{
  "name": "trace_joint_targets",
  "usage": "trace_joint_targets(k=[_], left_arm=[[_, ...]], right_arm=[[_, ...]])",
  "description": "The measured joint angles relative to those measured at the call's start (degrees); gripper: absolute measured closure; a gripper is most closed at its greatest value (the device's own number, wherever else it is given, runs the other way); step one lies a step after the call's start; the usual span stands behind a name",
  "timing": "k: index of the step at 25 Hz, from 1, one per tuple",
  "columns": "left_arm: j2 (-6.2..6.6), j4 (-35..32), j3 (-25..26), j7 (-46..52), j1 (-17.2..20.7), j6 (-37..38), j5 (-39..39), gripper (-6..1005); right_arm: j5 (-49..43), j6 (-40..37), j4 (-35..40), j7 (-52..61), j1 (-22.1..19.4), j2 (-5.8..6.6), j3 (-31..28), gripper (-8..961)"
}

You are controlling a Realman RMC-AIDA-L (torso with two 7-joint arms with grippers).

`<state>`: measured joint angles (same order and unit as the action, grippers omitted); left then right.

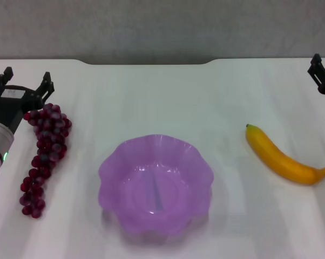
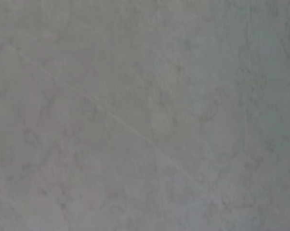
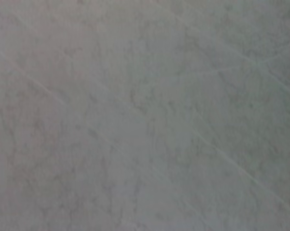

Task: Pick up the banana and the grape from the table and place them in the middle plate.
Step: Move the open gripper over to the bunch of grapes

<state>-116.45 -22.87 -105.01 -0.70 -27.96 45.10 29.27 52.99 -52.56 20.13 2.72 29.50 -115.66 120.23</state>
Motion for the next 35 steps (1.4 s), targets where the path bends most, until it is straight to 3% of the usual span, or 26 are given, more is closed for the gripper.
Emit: trace_joint_targets(k=[25, 32, 33, 35], left_arm=[[0.24, -3.44, -0.82, 0.66, -0.12, -5.43, -1.76, 107], [1.16, -17.63, 0.33, -2.66, 2.02, -23.65, -2.18, 107], [1.16, -17.63, 0.33, -2.66, 2.02, -23.65, -2.18, 107], [1.14, -22.40, 2.67, -5.42, 2.94, -30.65, -2.19, 107]], right_arm=[[0.23, 0.40, -0.44, 0.00, -0.22, 0.09, -0.04, 70], [0.27, 0.45, -0.59, 0.00, -1.17, 0.15, -0.38, 70], [0.27, 0.45, -0.59, 0.00, -1.17, 0.15, -0.38, 70], [0.27, 0.45, -0.62, 0.00, -1.18, 0.16, -0.37, 70]])
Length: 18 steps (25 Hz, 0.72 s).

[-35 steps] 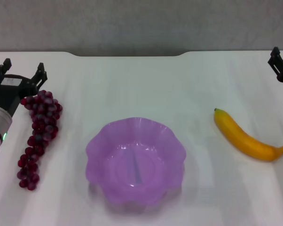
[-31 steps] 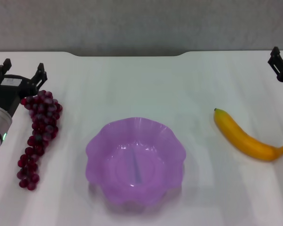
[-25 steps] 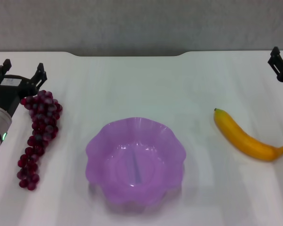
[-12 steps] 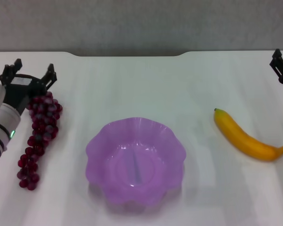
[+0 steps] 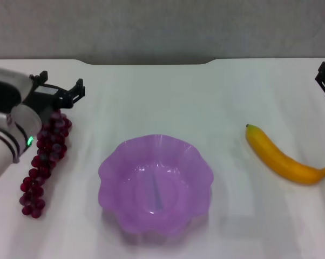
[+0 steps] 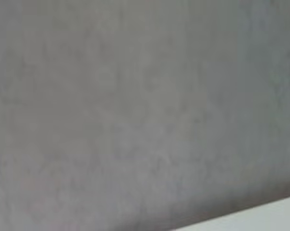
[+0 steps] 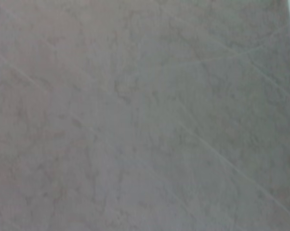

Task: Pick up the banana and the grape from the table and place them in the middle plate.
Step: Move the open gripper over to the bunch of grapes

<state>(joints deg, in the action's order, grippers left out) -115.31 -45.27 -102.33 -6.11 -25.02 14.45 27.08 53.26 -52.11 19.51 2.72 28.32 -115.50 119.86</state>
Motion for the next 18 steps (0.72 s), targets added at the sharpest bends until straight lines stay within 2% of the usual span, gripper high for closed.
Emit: trace_joint_targets(k=[2, 3, 6, 10, 18], left_arm=[[-0.49, -6.35, 4.43, -2.76, 0.79, -10.94, -0.02, 107], [-0.49, -6.35, 4.43, -2.76, 0.79, -10.94, -0.02, 107], [-0.84, -10.85, 9.04, -3.68, 0.79, -20.81, 0.07, 107], [-0.85, -11.94, 13.95, -3.72, -0.85, -32.26, -0.08, 107], [-0.99, -9.48, 14.86, -3.78, -1.09, -33.26, -3.00, 107]], right_arm=[[0.00, 0.00, 0.00, 0.00, -0.01, 0.01, 0.01, 70], [0.00, 0.00, 0.00, 0.00, -0.01, 0.01, 0.01, 70], [0.00, 0.01, -0.06, 0.00, -0.03, 0.02, 0.08, 70], [0.00, 0.06, -0.09, 0.00, -0.01, -0.01, 0.23, 69], [0.06, 0.09, -0.09, 0.00, 0.20, -0.07, 0.28, 69]])
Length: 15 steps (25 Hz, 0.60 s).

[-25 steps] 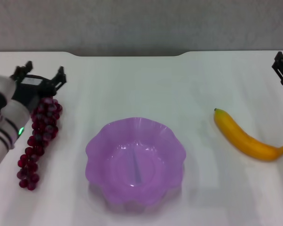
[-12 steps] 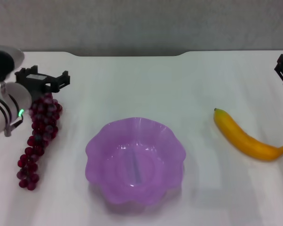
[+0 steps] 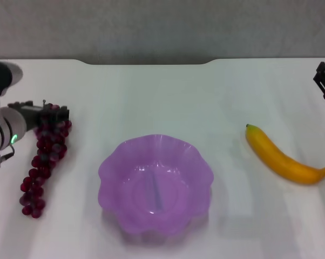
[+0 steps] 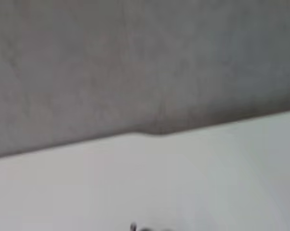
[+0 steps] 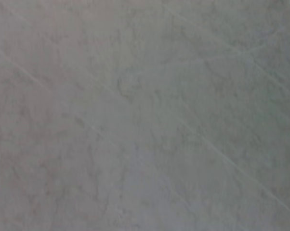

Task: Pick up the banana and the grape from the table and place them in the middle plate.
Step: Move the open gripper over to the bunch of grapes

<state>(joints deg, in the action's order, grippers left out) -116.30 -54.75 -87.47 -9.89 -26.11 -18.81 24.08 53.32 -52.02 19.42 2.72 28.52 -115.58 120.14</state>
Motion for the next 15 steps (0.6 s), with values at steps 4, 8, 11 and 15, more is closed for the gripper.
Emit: trace_joint_targets(k=[4, 8, 11, 15], left_arm=[[-0.01, 2.90, -0.04, 0.05, -0.72, -0.54, -0.18, 108], [-0.01, 5.84, -0.32, 0.06, -1.55, 0.42, -0.31, 108], [0.00, 9.20, -0.28, 0.11, -2.99, 0.95, -0.12, 108], [-0.07, 12.70, -0.33, 0.14, -4.18, 2.91, 0.01, 108]], right_arm=[[0.03, 0.05, 0.00, 0.00, 0.16, 0.00, 0.07, 69], [0.03, 0.08, 0.02, 0.00, 0.16, 0.00, 0.05, 69], [0.03, 0.08, 0.07, 0.00, 0.17, 0.00, 0.08, 69], [0.03, 0.08, 0.14, 0.06, 0.21, -0.02, 0.09, 69]])
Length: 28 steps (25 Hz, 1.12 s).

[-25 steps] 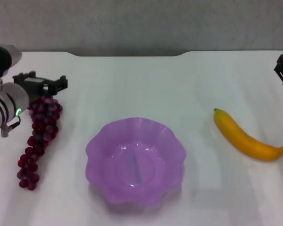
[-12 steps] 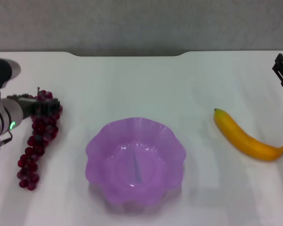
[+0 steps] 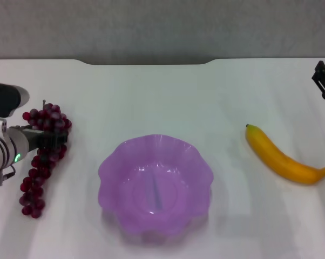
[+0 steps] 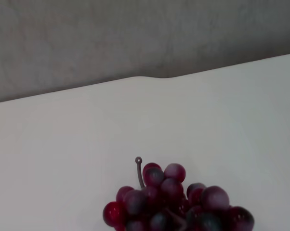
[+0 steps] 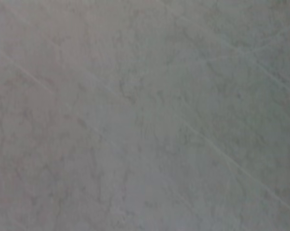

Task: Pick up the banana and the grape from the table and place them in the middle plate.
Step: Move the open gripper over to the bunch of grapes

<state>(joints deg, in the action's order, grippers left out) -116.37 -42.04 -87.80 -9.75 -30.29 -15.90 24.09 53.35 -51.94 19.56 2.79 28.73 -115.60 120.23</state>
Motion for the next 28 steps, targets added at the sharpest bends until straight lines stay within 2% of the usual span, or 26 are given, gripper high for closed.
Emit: trace_joint_targets(k=[11, 22, 28], left_arm=[[-0.17, 7.84, -0.88, 0.08, -2.23, 5.31, 0.08, 108], [-0.50, 8.64, -2.37, 0.69, -2.57, 5.46, 1.75, 108], [-0.39, 8.65, -2.28, 1.66, -2.93, 4.54, 2.18, 207]], right_arm=[[-0.01, 0.00, 0.38, 0.18, 0.10, -0.06, 0.00, 69], [-0.01, 0.00, 0.39, 0.29, 0.10, -0.06, -0.07, 69], [-0.01, -0.01, 0.39, 0.31, 0.10, -0.06, 0.00, 70]])
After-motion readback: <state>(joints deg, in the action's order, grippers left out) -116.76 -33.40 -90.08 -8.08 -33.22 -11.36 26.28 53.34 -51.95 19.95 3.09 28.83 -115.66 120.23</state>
